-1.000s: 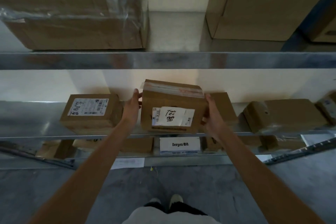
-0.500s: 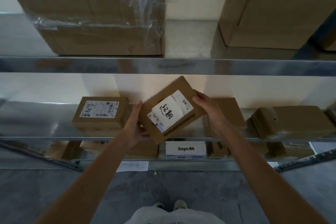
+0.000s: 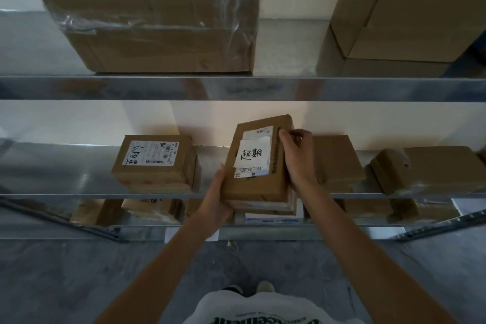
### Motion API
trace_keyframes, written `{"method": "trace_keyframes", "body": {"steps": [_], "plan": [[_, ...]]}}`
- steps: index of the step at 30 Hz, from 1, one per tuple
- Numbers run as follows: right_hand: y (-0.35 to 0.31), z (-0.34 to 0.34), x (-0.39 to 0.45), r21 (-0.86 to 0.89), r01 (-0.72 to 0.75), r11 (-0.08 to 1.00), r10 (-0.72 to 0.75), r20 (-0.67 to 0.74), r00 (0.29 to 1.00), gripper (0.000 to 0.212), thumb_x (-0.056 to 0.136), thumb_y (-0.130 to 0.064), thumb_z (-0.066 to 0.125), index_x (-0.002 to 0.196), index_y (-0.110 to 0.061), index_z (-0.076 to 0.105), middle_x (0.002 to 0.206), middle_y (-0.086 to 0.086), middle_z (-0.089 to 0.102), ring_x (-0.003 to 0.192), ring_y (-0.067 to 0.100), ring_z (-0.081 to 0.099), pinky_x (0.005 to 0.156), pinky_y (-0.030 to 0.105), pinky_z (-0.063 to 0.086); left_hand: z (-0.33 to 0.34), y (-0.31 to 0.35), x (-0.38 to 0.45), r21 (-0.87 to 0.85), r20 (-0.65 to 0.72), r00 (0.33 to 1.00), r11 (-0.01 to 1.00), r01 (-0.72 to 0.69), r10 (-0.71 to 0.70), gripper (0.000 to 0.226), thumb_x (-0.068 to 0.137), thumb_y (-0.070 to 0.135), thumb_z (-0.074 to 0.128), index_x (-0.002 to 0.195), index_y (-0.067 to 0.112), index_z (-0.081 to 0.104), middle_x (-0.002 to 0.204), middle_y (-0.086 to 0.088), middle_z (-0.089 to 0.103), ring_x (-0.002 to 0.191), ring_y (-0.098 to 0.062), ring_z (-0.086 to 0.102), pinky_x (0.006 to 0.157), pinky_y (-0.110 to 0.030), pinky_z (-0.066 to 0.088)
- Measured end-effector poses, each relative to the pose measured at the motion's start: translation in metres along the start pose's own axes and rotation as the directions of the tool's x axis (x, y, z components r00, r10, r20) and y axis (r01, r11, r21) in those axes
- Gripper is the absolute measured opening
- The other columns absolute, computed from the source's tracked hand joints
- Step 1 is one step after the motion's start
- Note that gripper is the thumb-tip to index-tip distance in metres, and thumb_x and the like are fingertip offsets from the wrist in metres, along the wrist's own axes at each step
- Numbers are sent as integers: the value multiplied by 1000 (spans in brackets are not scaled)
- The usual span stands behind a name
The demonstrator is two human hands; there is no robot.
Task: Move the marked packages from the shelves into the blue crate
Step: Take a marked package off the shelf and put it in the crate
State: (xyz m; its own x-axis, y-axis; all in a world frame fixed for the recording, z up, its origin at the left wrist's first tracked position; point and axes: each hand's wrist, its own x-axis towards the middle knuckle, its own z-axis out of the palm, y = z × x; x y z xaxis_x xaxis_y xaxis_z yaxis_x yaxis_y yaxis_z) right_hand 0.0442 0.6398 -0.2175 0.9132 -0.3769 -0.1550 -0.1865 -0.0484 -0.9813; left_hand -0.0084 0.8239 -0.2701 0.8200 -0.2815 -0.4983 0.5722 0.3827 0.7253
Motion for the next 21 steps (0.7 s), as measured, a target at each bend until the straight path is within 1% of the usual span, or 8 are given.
{"method": "trace_keyframes", "body": {"steps": [1,3,6,9,11,15,17,21], "plan": [[-4,1,0,-51,33,998,-32,11,999,29,93,-36,60,112,-16,51,108,5,63,98,20,64,87,41,55,4,1,-2,-87,19,1000,996,-18,20,47,93,55,44,130,27,54,125,-7,65,112,-26,64,79,-39,56],[-8,1,-2,-84,67,994,-61,65,996,35,96,-42,52,120,-18,59,105,-2,68,96,14,66,85,36,55,13,2,-3,-109,2,996,990,-85,86,43,96,49,43,130,24,53,122,-6,67,109,-23,65,78,-37,57],[-1,0,-13,70,-58,996,43,196,980,39,99,-46,43,132,-30,56,107,-1,71,93,15,70,76,30,56,11,10,-2,-79,-71,983,981,-175,169,42,97,47,38,119,24,64,116,-7,69,106,-22,67,76,-35,58],[18,3,-24,221,-179,959,115,276,954,43,100,-47,41,141,-34,46,118,4,69,101,19,70,79,37,59,0,22,-4,-34,-101,985,989,-141,137,42,95,49,40,108,24,71,112,-11,70,102,-28,68,78,-43,57],[26,9,-31,243,-210,947,136,289,948,49,98,-51,41,144,-34,41,126,6,65,110,24,67,89,47,55,-3,29,-3,33,-128,979,988,-153,156,41,96,49,38,106,26,71,106,-9,73,95,-26,71,72,-40,59],[26,17,-37,268,-176,947,119,218,969,46,98,-49,43,140,-33,45,120,3,68,108,24,67,87,45,57,-3,38,0,85,-113,962,967,-242,250,36,98,43,40,131,31,48,113,-1,71,96,-18,70,69,-34,59],[24,17,-37,277,-184,943,126,214,969,47,98,-48,43,141,-29,45,121,6,67,110,27,66,90,48,55,-3,39,-2,82,-77,969,970,-228,235,39,98,45,39,135,32,47,110,2,72,96,-17,71,66,-32,59],[24,20,-40,287,-190,939,123,235,964,47,100,-45,40,143,-26,42,128,10,64,116,31,63,98,58,48,-4,40,-8,104,-67,980,978,-179,187,47,97,52,37,134,28,52,107,-1,73,93,-21,72,63,-32,58]]}}
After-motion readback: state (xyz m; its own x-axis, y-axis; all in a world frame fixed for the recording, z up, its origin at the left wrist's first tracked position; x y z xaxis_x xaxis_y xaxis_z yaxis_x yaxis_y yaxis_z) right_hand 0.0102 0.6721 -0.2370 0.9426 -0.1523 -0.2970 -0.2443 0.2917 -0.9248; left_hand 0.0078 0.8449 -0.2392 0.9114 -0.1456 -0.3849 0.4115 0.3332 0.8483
